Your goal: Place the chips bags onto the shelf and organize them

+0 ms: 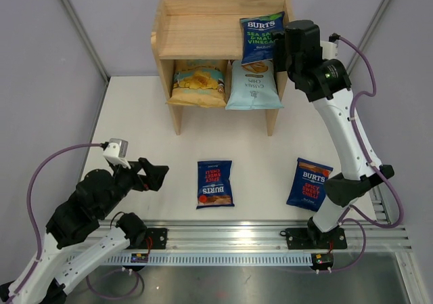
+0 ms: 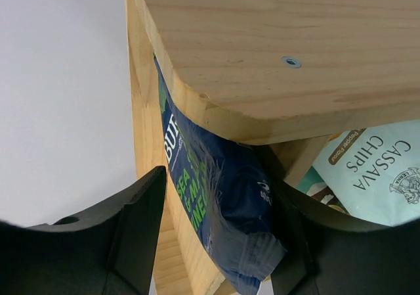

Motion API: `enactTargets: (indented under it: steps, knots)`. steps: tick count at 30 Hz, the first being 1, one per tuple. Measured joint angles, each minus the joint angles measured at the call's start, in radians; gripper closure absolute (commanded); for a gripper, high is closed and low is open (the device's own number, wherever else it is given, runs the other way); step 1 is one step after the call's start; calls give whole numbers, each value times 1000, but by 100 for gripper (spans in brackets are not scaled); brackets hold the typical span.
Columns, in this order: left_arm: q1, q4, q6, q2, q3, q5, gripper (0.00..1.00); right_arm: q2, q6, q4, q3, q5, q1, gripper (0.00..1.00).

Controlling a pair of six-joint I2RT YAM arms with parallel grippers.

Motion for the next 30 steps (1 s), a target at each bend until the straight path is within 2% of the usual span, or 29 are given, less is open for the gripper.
enactTargets:
  steps: [6, 15, 19, 20, 23, 30]
  knots:
    - [-14, -2, -6, -7, 0, -16, 1, -4, 5, -9, -4, -20, -5, 40]
    - [-26, -12, -13, -14, 0, -27, 1, -42, 26, -14, -40, -73, -6, 37]
    - [-39, -14, -17, -22, 0, -34, 1, -53, 25, -47, -50, -80, -6, 45]
    - [-42, -14, -18, -27, 0, -36, 1, -55, 26, -51, -55, -80, -6, 52]
    - [-50, -14, -22, -38, 0, -44, 1, -64, 29, -58, -69, -85, -6, 63]
    - [-64, -14, -23, -42, 0, -58, 1, -117, 50, -39, -135, -104, -6, 70]
